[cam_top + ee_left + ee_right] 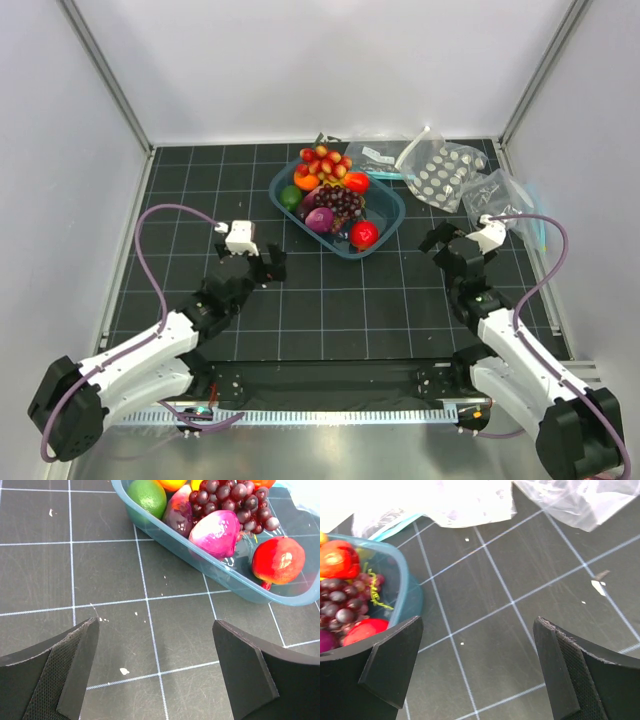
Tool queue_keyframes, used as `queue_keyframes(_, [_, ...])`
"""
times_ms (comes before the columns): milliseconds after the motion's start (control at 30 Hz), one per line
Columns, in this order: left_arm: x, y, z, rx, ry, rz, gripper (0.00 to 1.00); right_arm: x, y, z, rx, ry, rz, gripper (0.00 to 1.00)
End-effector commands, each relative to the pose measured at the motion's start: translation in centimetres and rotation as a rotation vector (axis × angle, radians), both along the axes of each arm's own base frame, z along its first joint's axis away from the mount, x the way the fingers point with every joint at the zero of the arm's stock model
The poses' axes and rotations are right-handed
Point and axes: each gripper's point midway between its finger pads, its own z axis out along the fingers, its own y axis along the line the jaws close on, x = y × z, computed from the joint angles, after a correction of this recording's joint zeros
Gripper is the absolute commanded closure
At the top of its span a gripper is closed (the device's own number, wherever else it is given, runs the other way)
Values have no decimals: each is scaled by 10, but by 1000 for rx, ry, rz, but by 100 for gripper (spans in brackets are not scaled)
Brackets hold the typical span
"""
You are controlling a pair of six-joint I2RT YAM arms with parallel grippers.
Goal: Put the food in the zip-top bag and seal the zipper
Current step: Pick up the zipper food storage bag at the center of the board.
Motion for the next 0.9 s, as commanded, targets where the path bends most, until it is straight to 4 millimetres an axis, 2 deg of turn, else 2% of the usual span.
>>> queue_keyframes(0, [6,-8,21,-34,-58,-17,0,13,12,21,28,-82,53,0])
queue_keyframes(133, [5,-13,22,-43,-55,-43,0,18,19,16,15,-48,89,7])
queue_keyframes(300, [4,-20,19,-51,-45,-73,0,22,19,11,7,-25,83,9])
queue_keyframes(400, [5,-21,18,-48,-38,-75,0,32,35,14,3,-15,171,8])
queue_keyframes(433, [5,-21,19,-48,-38,-76,0,38,37,27,1,-13,177,8])
queue_keyframes(467, [5,-23,18,-47,-34,-83,0,44,37,21,-14,25,173,8])
queue_keyframes(567, [4,-24,20,-53,-37,-92,0,60,39,34,-28,54,176,6])
queue_keyframes(600, [4,-24,20,-53,-39,-94,0,67,42,26,-29,84,183,6])
queue_keyframes(633, [3,-24,20,-55,-38,-95,0,76,46,35,-20,70,195,6])
queue_keyframes(667, [3,-25,20,-53,-37,-99,0,81,49,34,-15,78,211,5])
queue_keyframes(700, [3,-26,18,-53,-33,-103,0,87,51,22,-22,116,214,4])
queue_keyframes(733, [3,-26,18,-52,-32,-106,0,98,53,32,-19,99,216,4])
queue_keyframes(767, [3,-28,16,-49,-25,-108,0,106,55,30,-28,109,219,3])
queue_keyframes(800, [4,-28,16,-48,-23,-108,0,109,54,11,-44,181,212,3])
queue_keyframes(833, [4,-29,14,-45,-18,-111,0,122,56,20,-47,170,209,3])
queue_keyframes(867, [4,-30,14,-44,-15,-114,0,130,58,20,-53,174,211,3])
